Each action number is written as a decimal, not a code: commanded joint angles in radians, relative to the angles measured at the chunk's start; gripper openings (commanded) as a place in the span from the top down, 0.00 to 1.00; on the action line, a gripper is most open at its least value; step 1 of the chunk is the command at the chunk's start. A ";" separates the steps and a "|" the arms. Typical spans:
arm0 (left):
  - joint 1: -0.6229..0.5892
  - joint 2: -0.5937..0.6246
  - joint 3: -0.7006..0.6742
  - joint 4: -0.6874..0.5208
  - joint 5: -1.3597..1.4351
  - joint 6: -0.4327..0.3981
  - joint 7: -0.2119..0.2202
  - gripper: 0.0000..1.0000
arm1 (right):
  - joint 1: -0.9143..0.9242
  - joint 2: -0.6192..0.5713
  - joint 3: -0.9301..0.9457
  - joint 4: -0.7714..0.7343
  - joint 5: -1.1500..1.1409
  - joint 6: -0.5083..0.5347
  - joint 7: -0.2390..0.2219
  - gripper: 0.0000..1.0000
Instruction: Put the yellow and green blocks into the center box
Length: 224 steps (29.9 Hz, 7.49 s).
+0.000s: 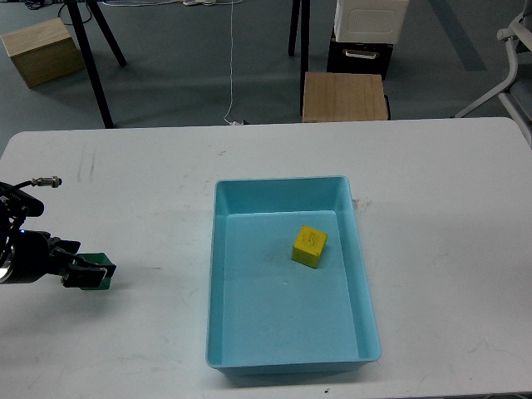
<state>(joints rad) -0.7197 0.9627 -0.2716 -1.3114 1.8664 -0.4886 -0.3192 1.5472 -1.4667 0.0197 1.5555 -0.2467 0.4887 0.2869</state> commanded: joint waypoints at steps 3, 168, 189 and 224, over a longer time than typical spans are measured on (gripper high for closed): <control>0.000 -0.027 -0.001 0.043 0.008 0.000 0.000 0.00 | 0.001 -0.020 -0.003 0.014 0.000 0.000 0.000 0.02; 0.130 -0.312 -1.026 0.227 -0.452 0.000 -0.170 0.02 | -0.091 -0.025 -0.197 0.038 0.099 -0.048 0.001 0.02; 0.247 -0.345 -0.870 0.331 -0.323 0.000 -0.170 0.01 | -0.265 0.262 -0.271 -0.100 -0.106 -0.167 -0.008 0.02; 0.237 -0.475 -0.862 0.514 -1.707 0.045 -0.120 0.00 | -0.674 0.606 0.179 -0.271 1.118 -0.203 0.120 0.01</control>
<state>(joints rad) -0.4848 0.5050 -1.1240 -0.8217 0.2272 -0.4419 -0.4393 0.9712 -0.9136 0.0711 1.3306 0.8283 0.2539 0.4040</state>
